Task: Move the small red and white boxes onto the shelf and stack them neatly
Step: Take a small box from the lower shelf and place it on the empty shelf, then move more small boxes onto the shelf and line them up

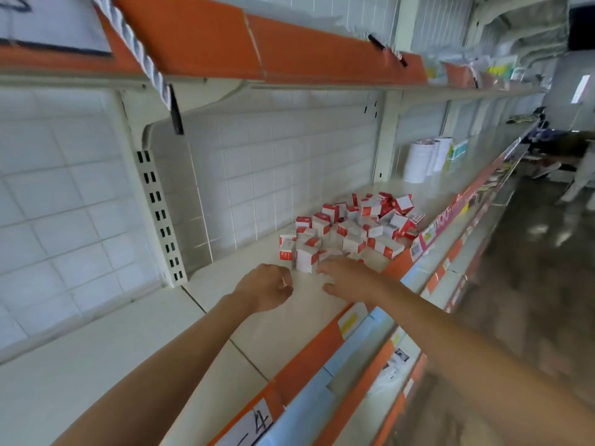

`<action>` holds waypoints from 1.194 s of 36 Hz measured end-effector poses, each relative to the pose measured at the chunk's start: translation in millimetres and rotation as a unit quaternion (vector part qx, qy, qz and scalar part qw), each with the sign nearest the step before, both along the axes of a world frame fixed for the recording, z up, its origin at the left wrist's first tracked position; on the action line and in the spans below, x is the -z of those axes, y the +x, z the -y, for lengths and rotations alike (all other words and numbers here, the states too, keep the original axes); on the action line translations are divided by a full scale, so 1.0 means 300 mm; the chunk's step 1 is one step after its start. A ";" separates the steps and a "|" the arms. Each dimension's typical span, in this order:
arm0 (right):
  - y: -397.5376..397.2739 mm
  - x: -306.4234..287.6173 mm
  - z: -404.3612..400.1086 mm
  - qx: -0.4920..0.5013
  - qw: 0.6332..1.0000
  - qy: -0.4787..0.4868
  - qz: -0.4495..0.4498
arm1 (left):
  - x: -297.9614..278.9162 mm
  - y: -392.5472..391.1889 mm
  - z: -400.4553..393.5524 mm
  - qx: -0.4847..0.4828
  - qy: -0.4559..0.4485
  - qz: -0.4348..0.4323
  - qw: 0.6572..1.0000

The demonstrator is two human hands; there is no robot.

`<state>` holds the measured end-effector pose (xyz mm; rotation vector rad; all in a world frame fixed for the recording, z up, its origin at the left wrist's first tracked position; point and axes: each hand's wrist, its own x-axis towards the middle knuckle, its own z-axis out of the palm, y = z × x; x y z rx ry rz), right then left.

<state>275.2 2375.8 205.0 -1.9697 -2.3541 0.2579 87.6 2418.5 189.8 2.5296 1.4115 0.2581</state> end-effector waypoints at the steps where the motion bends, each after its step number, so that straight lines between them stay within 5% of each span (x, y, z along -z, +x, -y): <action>1: 0.004 -0.005 -0.019 -0.006 1.000 0.009 0.002 | 0.000 -0.002 -0.010 -0.005 -0.005 -0.003 1.000; 7: 0.004 -0.036 -0.136 -0.065 0.994 0.085 0.022 | 0.007 -0.020 -0.048 -0.036 -0.012 0.004 0.999; 16: -0.029 -0.017 -0.266 -0.115 0.983 0.045 0.132 | -0.040 -0.113 -0.009 -0.111 -0.017 0.006 0.994; 22: -0.030 -0.039 -0.278 -0.159 0.979 0.021 0.123 | -0.070 -0.127 0.040 -0.155 -0.010 -0.011 0.988; 34: -0.112 -0.093 -0.171 -0.328 0.940 0.017 -0.086 | -0.060 -0.102 0.197 -0.258 0.008 0.036 0.966; 43: -0.293 0.027 -0.050 -0.424 0.888 -0.046 -0.174 | -0.010 -0.227 0.528 -0.414 0.000 0.074 0.907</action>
